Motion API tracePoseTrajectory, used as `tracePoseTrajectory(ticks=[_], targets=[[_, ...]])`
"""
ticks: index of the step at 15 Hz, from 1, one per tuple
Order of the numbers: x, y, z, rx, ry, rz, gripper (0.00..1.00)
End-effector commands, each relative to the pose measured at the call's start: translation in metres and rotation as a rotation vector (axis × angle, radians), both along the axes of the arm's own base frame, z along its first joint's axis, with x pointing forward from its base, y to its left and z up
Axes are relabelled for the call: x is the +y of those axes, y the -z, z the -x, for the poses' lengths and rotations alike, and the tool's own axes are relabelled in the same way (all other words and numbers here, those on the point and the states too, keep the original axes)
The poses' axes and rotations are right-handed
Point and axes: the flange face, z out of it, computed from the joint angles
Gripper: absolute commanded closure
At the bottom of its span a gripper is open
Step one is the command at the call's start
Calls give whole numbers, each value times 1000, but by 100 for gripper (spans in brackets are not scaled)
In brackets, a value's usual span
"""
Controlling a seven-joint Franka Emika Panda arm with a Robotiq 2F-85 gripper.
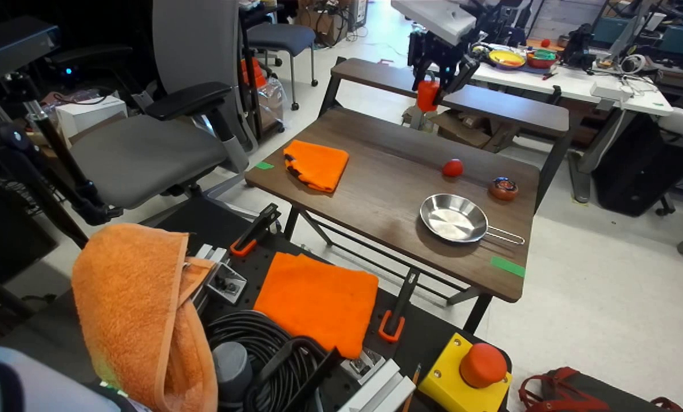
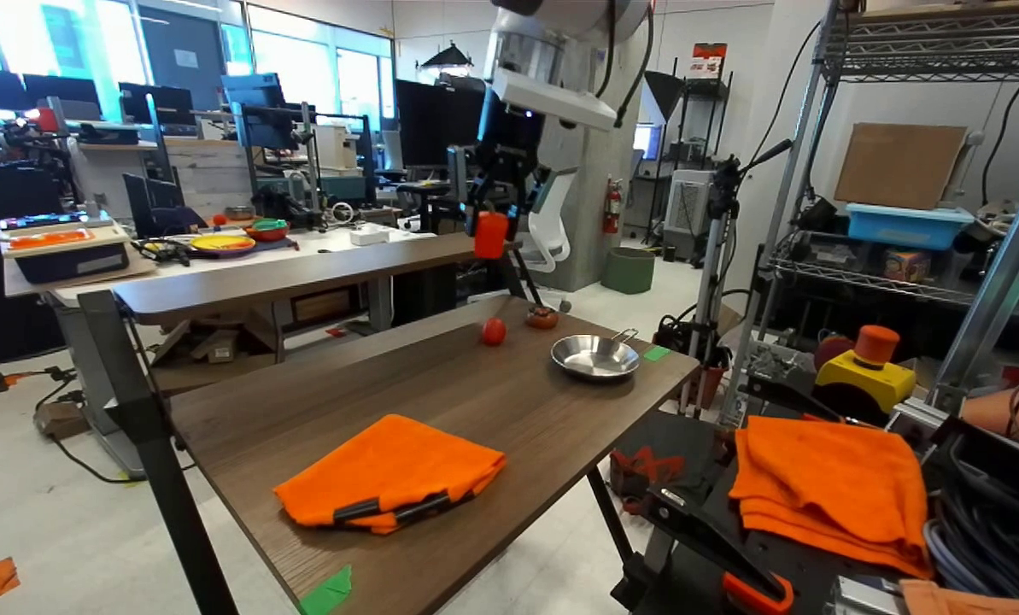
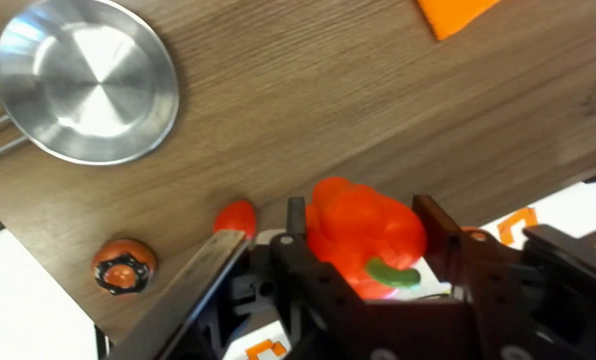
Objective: Pick up the red bell pepper and put it on the table
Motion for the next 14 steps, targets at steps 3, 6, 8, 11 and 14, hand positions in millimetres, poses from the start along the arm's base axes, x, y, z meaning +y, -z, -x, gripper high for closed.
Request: tracePoseTrajectory(ticks=[3, 6, 8, 11, 14], targets=[[44, -6, -52, -44, -13, -28, 70], [55, 19, -73, -12, -18, -23, 70], [60, 42, -84, 24, -21, -10, 70], [64, 81, -95, 87, -16, 1, 70], [58, 118, -101, 138, 1, 19, 70]])
